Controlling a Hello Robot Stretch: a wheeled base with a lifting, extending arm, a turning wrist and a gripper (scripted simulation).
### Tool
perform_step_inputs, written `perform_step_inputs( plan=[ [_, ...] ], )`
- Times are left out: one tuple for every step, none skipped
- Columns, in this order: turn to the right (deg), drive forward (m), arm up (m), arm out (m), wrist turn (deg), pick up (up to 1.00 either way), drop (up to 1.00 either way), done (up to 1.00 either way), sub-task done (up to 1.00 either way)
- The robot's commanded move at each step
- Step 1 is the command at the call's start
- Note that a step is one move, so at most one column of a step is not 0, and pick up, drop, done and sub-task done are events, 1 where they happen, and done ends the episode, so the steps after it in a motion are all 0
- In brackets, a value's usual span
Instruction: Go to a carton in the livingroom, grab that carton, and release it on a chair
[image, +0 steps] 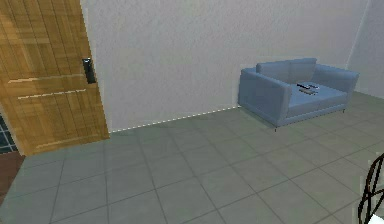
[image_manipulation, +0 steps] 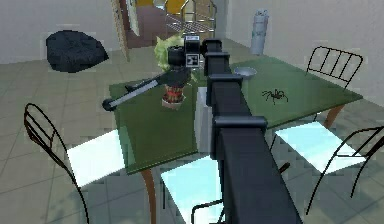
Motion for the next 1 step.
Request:
perform_step_inputs(
  plan=[
    [0.0, 0.0, 0.0, 0.0, -45.0, 0.0, 0.0, 0.0, 0.0]
  ],
)
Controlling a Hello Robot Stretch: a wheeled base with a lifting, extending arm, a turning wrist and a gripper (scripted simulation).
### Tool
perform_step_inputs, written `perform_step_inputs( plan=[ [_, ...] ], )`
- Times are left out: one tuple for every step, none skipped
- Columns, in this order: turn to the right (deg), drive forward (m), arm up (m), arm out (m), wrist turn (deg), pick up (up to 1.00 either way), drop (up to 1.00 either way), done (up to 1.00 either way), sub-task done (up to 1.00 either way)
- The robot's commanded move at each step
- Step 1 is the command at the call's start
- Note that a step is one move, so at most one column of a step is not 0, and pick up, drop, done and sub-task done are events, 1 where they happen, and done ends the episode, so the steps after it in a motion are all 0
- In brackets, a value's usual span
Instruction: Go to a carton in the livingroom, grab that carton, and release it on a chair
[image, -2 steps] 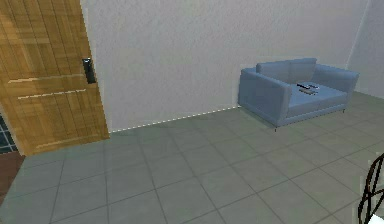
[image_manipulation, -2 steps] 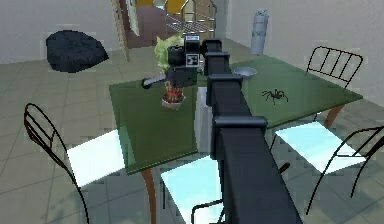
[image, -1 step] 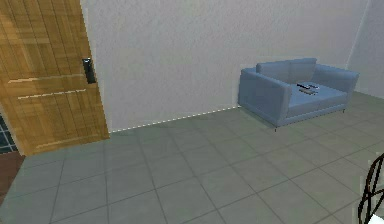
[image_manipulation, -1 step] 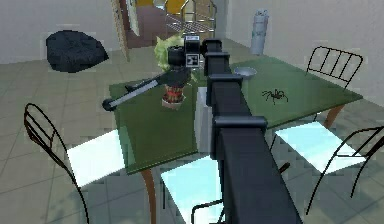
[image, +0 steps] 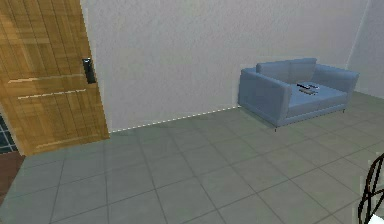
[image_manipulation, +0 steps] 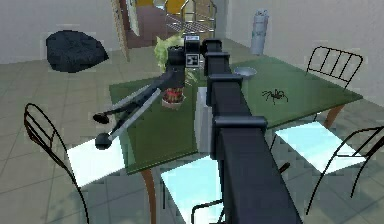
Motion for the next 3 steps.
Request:
perform_step_inputs(
  plan=[
    [0.0, 0.0, 0.0, 0.0, -15.0, 0.0, 0.0, 0.0, 0.0],
    [0.0, 0.0, 0.0, -0.36, 0.0, 0.0, 0.0, 0.0, 0.0],
    [0.0, 0.0, 0.0, 0.42, 0.0, 0.0, 0.0, 0.0, 0.0]
  ],
)
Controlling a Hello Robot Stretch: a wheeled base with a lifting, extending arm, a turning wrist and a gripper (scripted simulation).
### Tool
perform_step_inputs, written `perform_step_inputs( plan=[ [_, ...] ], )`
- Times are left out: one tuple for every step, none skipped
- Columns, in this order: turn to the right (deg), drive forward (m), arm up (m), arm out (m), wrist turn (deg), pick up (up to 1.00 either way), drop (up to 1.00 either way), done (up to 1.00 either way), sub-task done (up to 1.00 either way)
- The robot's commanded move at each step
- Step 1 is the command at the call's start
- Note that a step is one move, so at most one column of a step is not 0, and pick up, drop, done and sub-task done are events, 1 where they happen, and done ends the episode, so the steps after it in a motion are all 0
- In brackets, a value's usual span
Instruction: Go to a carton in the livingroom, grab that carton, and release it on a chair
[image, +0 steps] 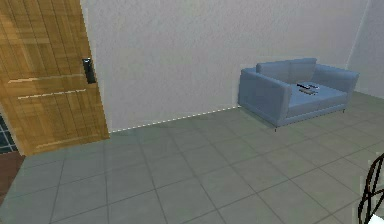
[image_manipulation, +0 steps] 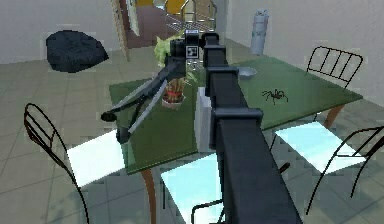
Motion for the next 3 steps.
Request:
perform_step_inputs(
  plan=[
    [0.0, 0.0, 0.0, 0.0, 45.0, 0.0, 0.0, 0.0, 0.0],
    [0.0, 0.0, 0.0, 0.0, 45.0, 0.0, 0.0, 0.0, 0.0],
    [0.0, 0.0, 0.0, 0.0, 45.0, 0.0, 0.0, 0.0, 0.0]
  ],
)
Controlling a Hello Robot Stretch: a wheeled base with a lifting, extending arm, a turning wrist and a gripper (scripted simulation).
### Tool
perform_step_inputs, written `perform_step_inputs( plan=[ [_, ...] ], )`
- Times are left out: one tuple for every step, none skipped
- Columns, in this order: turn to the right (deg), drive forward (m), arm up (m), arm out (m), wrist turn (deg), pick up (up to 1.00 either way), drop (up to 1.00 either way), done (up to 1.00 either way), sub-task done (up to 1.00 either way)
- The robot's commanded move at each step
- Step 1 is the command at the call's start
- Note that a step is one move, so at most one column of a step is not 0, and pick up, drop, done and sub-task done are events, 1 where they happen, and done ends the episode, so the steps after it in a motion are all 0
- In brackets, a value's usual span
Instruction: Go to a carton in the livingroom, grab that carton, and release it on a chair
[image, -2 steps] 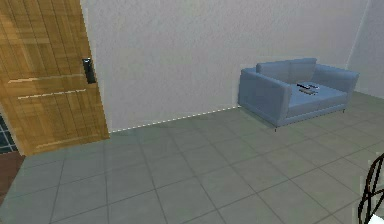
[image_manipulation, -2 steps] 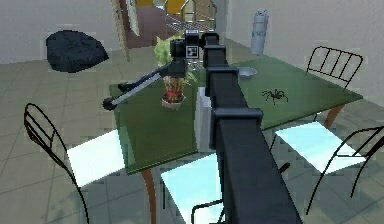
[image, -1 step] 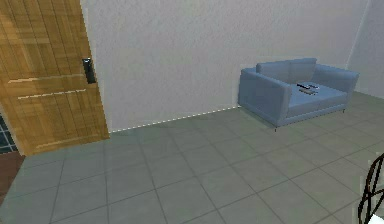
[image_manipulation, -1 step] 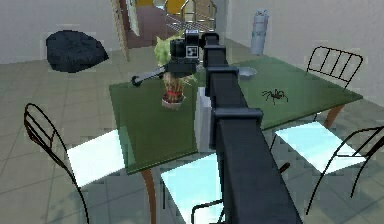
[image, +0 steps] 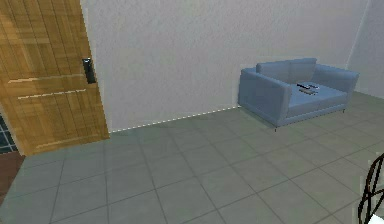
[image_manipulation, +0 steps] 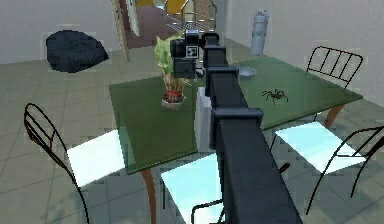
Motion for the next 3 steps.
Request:
perform_step_inputs(
  plan=[
    [0.0, 0.0, 0.0, 0.0, 12.0, 0.0, 0.0, 0.0, 0.0],
    [0.0, 0.0, -0.06, 0.0, 0.0, 0.0, 0.0, 0.0, 0.0],
    [0.0, 0.0, -0.32, 0.0, 0.0, 0.0, 0.0, 0.0, 0.0]
  ],
)
